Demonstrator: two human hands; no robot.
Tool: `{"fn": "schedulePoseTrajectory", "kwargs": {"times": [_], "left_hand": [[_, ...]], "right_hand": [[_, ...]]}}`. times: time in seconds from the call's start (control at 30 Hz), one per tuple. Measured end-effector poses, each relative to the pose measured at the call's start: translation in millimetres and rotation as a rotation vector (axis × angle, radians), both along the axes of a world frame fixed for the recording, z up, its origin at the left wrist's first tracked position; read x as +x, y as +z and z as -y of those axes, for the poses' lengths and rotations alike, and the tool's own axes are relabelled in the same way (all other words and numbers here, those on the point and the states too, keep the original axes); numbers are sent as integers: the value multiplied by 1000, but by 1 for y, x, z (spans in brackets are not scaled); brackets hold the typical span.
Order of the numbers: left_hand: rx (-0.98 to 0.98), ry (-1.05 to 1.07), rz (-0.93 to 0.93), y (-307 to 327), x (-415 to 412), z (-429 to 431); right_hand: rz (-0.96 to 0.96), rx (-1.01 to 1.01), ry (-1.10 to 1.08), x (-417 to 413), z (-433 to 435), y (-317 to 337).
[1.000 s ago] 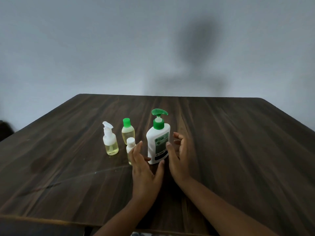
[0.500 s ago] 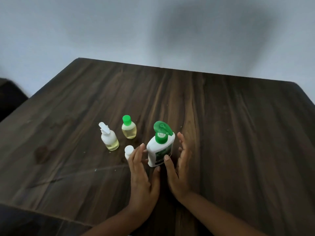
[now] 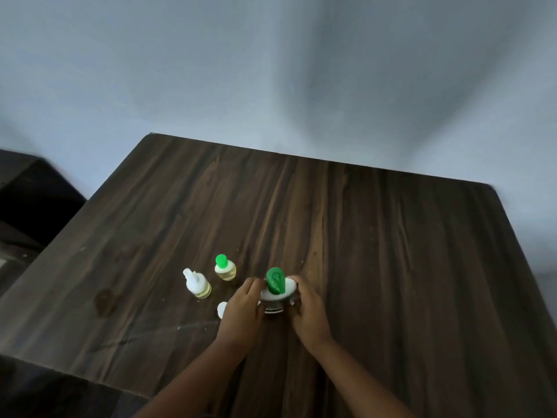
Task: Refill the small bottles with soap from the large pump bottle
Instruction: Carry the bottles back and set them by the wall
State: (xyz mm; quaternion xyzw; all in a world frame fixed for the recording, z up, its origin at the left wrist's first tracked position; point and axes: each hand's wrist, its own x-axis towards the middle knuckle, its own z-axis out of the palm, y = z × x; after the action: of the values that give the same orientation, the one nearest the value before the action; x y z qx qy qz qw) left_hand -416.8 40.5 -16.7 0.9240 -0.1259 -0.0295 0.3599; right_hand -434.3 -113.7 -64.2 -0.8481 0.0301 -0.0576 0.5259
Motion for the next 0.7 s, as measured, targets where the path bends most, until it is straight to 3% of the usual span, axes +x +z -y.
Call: {"fn": "schedulePoseTrajectory", "kwargs": {"times": [0.3, 0.7], "left_hand": [[191, -206, -9, 12, 116, 11], [82, -257, 95, 7, 314, 43]], "right_hand": [[25, -34, -90, 81, 9, -2], [92, -26, -327, 263, 16, -3]]}}
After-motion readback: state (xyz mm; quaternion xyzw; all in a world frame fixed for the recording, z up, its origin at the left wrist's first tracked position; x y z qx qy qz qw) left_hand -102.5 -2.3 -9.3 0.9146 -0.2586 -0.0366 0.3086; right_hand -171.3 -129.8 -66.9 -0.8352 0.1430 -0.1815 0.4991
